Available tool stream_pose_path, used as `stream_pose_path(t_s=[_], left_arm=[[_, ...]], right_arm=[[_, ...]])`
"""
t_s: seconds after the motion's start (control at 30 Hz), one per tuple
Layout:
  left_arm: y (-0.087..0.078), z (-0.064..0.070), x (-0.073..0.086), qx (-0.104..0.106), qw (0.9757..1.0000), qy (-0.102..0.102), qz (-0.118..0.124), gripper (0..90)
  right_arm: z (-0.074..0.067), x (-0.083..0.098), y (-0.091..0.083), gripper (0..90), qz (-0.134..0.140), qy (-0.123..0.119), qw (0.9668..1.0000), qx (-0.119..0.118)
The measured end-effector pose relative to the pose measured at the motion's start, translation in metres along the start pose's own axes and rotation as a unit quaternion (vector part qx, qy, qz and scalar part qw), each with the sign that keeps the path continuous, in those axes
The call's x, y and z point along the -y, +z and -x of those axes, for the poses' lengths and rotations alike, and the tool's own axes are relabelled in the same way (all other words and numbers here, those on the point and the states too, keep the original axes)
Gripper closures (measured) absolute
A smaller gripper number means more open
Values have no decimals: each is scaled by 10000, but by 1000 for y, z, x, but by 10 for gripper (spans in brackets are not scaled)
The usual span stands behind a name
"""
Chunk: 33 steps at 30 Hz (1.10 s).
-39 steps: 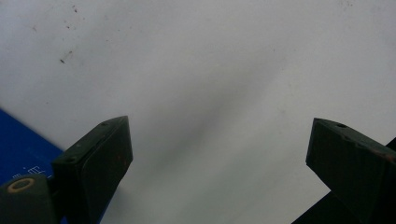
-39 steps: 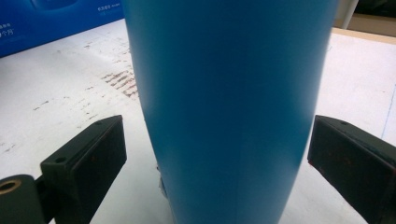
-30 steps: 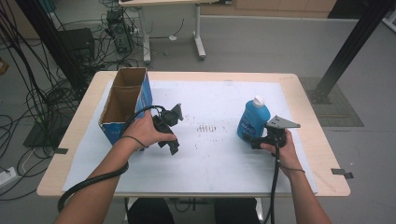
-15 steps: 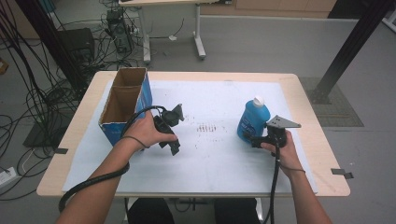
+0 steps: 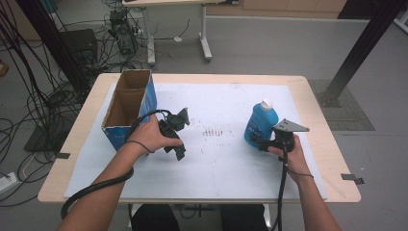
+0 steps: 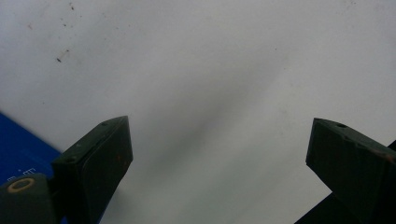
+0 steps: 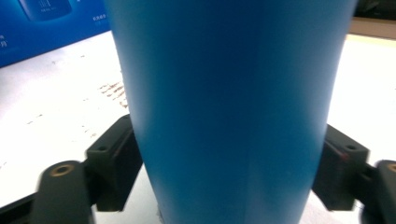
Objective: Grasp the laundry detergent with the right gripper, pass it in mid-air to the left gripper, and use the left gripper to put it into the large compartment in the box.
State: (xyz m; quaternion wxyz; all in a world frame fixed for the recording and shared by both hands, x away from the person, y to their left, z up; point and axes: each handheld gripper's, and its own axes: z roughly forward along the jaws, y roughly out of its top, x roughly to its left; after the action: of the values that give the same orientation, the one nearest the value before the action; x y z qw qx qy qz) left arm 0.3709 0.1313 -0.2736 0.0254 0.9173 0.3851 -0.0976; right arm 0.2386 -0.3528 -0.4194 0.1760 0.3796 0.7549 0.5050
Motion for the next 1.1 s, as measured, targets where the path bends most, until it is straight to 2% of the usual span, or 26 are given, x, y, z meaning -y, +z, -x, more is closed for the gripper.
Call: stream_pose_path(t_s=[0.17, 0.3, 0.53, 1.1], left_arm=[[-1, -1, 0, -1, 10000, 22, -1, 75], [0, -1, 0, 13, 10000, 4, 0, 75], [0, -1, 0, 16, 10000, 5, 6, 75], [-1, 2, 2, 13, 10000, -2, 32, 76]], right_arm=[[1, 1, 1, 254, 38, 9, 10000, -27], [2, 2, 1, 325, 76, 4, 10000, -45], [3, 2, 1, 384, 90, -27, 9999, -98], [2, 11, 0, 402, 255, -135, 9996, -78]])
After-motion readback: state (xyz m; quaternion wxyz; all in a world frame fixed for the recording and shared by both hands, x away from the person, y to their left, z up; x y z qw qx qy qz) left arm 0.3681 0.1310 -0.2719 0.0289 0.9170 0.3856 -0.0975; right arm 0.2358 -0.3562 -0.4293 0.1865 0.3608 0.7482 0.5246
